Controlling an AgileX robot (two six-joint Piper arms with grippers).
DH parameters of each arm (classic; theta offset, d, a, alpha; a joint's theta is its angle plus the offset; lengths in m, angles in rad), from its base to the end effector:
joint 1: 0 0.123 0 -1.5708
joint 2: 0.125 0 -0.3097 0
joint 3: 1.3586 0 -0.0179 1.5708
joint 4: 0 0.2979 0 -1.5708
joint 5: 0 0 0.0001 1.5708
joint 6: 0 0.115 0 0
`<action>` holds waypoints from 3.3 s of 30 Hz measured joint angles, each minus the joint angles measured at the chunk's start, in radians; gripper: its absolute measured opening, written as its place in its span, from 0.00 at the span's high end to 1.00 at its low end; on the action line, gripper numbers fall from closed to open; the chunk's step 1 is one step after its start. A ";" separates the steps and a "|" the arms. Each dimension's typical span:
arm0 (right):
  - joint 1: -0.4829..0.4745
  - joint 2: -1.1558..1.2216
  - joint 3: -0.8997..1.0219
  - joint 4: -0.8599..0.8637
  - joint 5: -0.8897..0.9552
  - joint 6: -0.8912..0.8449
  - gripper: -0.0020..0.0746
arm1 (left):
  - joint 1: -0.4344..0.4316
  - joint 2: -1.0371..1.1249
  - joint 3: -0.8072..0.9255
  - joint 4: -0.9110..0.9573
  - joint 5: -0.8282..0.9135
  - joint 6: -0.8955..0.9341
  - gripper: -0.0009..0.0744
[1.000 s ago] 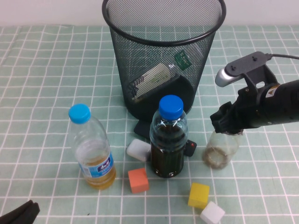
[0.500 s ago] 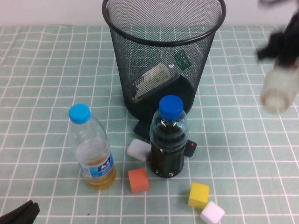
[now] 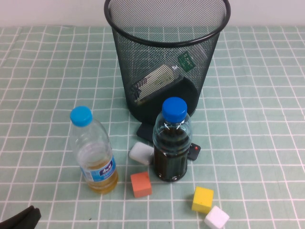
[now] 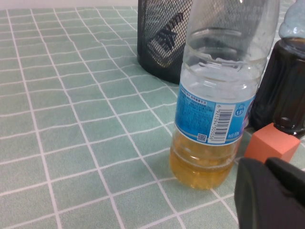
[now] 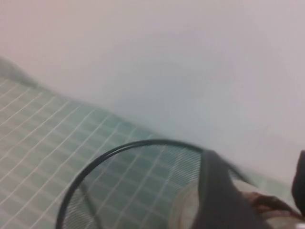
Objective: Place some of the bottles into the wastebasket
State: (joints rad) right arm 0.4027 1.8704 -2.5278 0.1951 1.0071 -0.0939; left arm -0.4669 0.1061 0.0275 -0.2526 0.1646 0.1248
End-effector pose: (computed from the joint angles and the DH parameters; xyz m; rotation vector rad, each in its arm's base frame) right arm 0.4014 0.1915 0.5917 -0.4729 1.7819 0.4411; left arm 0.0956 -0.0535 0.1744 0.3361 1.7683 -0.4615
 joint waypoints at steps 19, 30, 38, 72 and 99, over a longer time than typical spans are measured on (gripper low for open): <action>0.000 0.289 0.000 0.222 -0.052 -0.115 0.29 | 0.000 0.000 0.000 0.000 0.002 0.000 0.99; 0.001 0.119 0.000 0.040 0.174 -0.023 0.85 | 0.000 0.000 0.000 0.000 0.002 0.000 0.99; 0.040 -0.003 0.010 -0.117 0.294 0.106 0.97 | 0.000 0.000 0.000 0.000 0.002 0.000 0.99; -0.268 -1.260 1.616 -0.474 -0.469 0.159 0.97 | 0.000 0.000 0.000 0.000 0.013 0.000 0.99; -0.500 -1.907 2.553 -0.338 -0.675 0.293 0.97 | 0.000 0.000 0.000 0.000 0.017 0.000 0.99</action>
State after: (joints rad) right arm -0.0974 -0.0370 0.0253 -0.1426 0.3324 0.1994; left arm -0.4669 0.1061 0.0275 -0.2526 0.1817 0.1248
